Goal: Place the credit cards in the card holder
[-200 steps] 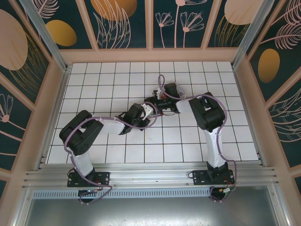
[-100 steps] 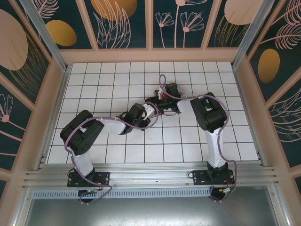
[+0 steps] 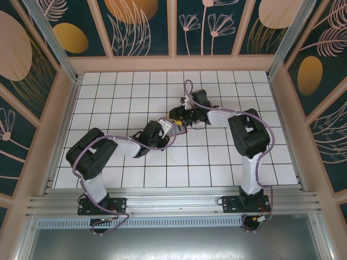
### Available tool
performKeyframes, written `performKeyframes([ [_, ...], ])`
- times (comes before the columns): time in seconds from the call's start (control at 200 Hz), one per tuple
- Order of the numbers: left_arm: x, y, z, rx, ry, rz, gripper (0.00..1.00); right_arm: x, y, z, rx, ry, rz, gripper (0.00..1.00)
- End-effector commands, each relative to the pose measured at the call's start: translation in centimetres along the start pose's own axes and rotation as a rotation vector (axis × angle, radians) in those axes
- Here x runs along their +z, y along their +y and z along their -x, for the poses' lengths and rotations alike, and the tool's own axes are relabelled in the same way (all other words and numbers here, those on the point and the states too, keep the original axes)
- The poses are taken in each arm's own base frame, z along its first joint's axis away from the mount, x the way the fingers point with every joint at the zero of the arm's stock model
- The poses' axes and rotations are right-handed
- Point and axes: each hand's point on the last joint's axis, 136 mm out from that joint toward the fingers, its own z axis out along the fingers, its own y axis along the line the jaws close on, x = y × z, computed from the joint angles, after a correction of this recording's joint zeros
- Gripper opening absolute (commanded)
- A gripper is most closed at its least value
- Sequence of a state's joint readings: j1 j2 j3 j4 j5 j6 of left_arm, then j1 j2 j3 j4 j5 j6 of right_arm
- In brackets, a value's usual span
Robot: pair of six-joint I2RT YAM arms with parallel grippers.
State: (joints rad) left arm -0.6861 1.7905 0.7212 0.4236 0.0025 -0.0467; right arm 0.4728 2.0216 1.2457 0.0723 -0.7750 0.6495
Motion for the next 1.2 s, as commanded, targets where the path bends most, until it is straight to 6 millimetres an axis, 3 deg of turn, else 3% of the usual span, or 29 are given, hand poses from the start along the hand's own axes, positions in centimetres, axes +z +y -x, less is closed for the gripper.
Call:
performKeyframes([
  [0.0, -0.6, -0.3, 0.6, -0.046, -0.035, -0.03, 0.0, -0.9, -1.0, -0.2, -0.033, -0.012, -0.084, 0.5],
  [0.18, -0.7, -0.4, 0.8, -0.059, -0.043, -0.042, 0.0, -0.9, -2.0, -1.0, -0.025, -0.006, -0.108, 0.5],
  [0.796, -0.9, -0.3, 1.0, -0.062, -0.05, -0.039, 0.0, 1.8, -0.8, -0.8, -0.032, 0.048, -0.052, 0.51],
  [1.191, -0.9, -0.3, 1.1, -0.068, -0.057, -0.039, 0.0, -0.3, -2.7, -0.2, -0.045, -0.019, -0.165, 0.51],
])
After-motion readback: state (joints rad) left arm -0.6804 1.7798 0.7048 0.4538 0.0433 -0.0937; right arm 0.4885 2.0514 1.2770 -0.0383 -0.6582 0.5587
